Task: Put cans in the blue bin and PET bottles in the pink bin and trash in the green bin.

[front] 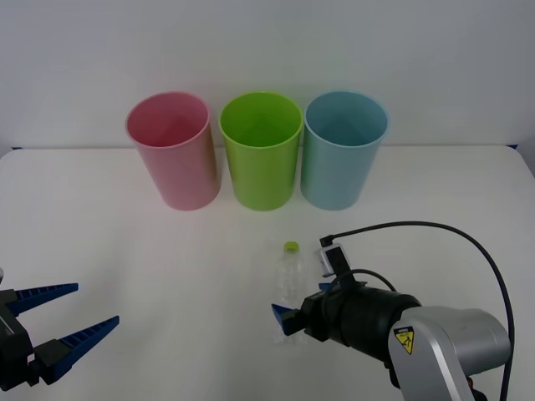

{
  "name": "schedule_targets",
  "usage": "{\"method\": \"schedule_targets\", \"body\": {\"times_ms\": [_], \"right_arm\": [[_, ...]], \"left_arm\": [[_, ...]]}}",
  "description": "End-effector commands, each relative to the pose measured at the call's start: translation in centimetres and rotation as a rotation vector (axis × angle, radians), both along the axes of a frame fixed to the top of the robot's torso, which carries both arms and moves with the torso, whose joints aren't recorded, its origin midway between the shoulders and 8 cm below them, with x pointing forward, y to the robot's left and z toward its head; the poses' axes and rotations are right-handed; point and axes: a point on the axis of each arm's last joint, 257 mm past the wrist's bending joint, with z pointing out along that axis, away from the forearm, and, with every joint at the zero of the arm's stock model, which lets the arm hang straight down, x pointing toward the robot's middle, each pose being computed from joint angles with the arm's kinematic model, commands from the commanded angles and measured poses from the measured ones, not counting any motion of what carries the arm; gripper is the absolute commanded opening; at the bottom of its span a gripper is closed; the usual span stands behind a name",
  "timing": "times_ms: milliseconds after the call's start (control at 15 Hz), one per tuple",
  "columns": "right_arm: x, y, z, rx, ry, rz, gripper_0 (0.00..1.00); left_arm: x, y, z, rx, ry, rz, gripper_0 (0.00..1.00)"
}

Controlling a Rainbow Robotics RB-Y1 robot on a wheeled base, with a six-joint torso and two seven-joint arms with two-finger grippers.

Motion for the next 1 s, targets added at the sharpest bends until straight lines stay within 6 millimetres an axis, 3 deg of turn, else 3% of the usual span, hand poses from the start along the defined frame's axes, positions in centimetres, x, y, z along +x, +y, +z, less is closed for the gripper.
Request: {"method": "schedule_targets", "body": {"times_ms": [67,1000], "right_arm": [[0.3,0.2,-0.9,-0.005,-0.003,0.004,1.00],[0.6,2.1,-3.4,-0.003,0.013,0.027,1.00]], "left_arm": [[0.0,0.0,0.0,0.000,0.000,0.000,1.00],[0.0,0.0,0.0,0.000,0.000,0.000,1.00]]}}
